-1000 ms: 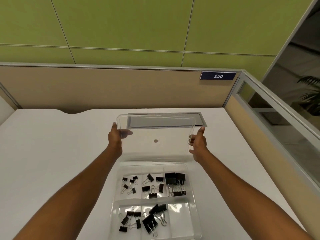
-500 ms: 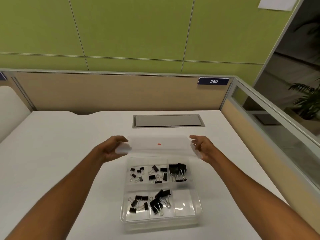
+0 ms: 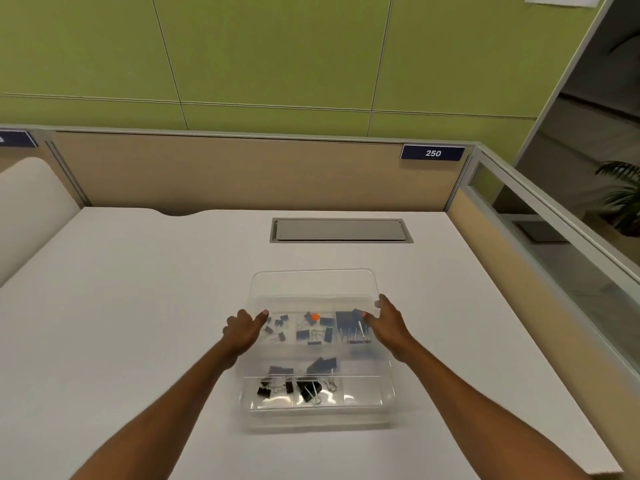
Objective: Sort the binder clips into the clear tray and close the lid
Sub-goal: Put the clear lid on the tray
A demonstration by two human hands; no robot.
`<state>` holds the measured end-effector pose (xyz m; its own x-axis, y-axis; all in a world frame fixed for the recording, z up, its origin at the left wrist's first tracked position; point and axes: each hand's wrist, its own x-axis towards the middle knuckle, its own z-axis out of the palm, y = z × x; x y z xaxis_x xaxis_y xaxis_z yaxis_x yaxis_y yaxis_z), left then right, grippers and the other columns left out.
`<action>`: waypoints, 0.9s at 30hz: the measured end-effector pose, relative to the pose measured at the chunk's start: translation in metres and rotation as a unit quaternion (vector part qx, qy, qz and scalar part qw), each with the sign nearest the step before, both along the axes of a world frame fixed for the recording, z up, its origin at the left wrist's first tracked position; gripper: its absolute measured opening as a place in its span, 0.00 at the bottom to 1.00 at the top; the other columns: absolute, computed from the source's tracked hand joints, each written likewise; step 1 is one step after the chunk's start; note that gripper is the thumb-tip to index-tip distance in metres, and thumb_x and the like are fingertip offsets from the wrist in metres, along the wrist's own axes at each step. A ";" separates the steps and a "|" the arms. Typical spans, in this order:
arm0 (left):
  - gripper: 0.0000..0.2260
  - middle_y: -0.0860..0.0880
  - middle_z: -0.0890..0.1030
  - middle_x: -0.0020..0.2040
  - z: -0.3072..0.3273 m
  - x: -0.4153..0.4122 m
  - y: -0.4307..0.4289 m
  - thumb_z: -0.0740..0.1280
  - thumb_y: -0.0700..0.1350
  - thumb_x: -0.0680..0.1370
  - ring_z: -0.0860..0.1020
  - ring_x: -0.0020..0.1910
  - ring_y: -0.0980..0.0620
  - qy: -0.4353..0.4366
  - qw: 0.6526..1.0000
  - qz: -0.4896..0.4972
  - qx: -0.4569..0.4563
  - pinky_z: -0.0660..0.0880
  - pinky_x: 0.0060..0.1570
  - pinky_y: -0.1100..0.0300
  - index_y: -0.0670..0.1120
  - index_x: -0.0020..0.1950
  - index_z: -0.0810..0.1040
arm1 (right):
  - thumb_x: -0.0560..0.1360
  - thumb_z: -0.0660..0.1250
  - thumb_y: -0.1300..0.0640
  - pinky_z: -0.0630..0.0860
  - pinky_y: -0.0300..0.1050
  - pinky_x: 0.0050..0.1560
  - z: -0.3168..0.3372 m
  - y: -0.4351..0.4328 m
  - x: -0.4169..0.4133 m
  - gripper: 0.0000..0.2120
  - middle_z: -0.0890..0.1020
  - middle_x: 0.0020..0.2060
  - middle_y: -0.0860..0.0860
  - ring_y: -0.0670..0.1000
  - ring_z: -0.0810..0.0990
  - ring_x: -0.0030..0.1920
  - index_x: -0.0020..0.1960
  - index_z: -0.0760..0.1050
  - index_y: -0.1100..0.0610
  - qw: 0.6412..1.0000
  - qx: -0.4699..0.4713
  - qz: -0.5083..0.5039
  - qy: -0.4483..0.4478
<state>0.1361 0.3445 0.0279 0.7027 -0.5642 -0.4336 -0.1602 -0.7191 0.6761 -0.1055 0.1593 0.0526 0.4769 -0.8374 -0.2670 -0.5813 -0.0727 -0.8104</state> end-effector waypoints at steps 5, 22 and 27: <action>0.33 0.38 0.64 0.66 -0.012 -0.015 0.009 0.57 0.67 0.75 0.66 0.63 0.39 0.006 0.999 0.016 0.027 0.67 0.62 0.44 0.42 0.67 0.63 | 0.75 0.67 0.53 0.74 0.58 0.61 -0.034 0.001 -0.010 0.16 0.76 0.60 0.53 0.58 0.72 0.62 0.60 0.67 0.49 0.999 -0.031 0.019 0.022; 0.14 0.35 0.72 0.54 -0.030 -0.034 0.014 0.53 0.45 0.82 0.75 0.49 0.38 -0.122 0.992 0.004 0.018 0.75 0.52 0.47 0.36 0.55 0.70 | 0.78 0.63 0.59 0.72 0.51 0.63 -0.047 0.021 -0.014 0.23 0.70 0.65 0.58 0.57 0.69 0.64 0.70 0.60 0.57 0.995 -0.065 0.023 0.066; 0.13 0.34 0.73 0.53 -0.030 -0.043 0.016 0.53 0.44 0.82 0.75 0.49 0.38 -0.142 0.990 0.008 0.018 0.75 0.52 0.47 0.35 0.54 0.70 | 0.80 0.59 0.58 0.68 0.49 0.65 -0.054 0.026 -0.016 0.27 0.67 0.68 0.59 0.58 0.65 0.67 0.74 0.52 0.62 0.985 -0.114 0.039 0.125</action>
